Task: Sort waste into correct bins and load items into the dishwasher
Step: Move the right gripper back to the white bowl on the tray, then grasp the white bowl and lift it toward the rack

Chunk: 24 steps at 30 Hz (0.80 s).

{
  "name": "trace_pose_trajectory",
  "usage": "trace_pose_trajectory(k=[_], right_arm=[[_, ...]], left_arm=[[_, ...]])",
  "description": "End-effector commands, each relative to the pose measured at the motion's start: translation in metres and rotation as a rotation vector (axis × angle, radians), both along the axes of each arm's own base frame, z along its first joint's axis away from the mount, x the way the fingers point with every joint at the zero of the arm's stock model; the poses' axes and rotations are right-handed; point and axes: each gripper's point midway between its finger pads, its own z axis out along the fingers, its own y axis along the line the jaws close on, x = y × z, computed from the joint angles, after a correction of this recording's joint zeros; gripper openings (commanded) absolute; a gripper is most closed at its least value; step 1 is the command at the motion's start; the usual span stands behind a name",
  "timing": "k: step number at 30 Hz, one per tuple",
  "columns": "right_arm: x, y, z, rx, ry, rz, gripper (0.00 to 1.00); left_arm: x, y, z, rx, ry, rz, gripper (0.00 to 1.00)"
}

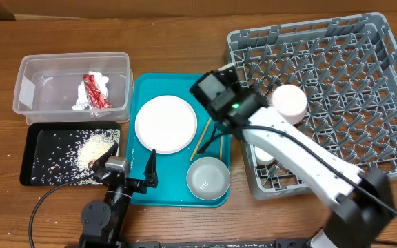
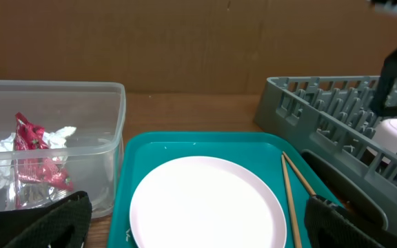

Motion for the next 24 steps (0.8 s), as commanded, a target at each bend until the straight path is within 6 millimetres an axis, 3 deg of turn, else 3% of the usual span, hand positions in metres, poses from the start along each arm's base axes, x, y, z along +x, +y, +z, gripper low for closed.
trace_pose_trajectory(k=[1,2,4,8,10,16,24], right_arm=[[-0.059,0.08,0.008,0.49,0.325,0.188,0.65],[-0.081,0.1,0.005,0.591,0.449,0.245,0.63],[-0.103,0.108,-0.011,0.583,0.54,0.344,0.64],[-0.084,0.054,-0.074,0.22,0.469,0.291,0.64],[-0.09,0.047,-0.092,0.194,0.529,0.355,0.61],[-0.123,0.057,-0.111,0.261,0.67,0.524,0.6],[-0.131,0.058,-0.135,0.297,0.673,0.536,0.46]], left_arm=[[0.0,0.0,0.0,0.0,-0.007,-0.001,1.0],[0.0,0.0,0.0,0.0,-0.007,-0.001,1.0],[0.0,0.0,0.0,0.0,-0.007,-0.001,1.0],[0.0,0.0,0.0,0.0,-0.007,-0.001,1.0],[0.0,0.0,0.0,-0.001,-0.007,-0.001,1.0],[0.0,0.0,0.0,0.0,-0.007,-0.001,1.0],[0.0,0.0,0.0,0.0,-0.007,-0.001,1.0]])
